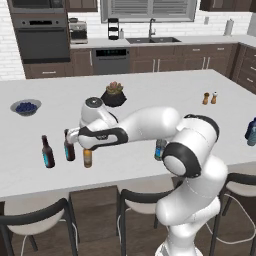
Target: Move the plastic bottles in the middle to the plastics group, and the glass bottles in the middle to the glass group.
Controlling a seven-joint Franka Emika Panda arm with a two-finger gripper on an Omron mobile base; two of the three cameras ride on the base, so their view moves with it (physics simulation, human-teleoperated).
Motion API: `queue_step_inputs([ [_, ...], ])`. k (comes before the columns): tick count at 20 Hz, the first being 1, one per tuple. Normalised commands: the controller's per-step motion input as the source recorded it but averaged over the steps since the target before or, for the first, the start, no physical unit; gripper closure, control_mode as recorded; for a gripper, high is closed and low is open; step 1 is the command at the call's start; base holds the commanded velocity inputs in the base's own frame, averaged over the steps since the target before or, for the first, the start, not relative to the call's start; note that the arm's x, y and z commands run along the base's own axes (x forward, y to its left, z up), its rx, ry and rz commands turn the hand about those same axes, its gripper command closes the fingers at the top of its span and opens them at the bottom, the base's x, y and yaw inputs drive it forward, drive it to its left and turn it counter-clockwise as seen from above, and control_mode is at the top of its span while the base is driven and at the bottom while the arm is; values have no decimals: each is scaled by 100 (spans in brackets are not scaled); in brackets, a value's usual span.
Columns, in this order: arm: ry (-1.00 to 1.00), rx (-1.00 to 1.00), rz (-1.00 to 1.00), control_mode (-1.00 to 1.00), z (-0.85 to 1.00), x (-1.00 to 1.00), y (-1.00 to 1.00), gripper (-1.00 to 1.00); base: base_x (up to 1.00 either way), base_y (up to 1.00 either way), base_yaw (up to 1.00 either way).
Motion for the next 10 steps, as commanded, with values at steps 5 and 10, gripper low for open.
queue_step_inputs([
  [5, 0, -1, 0, -100, 4, 28, 16, 100, 0, 0, 0],
  [10, 0, 0, 0, -100, 0, 10, 2, 100, 0, 0, 0],
])
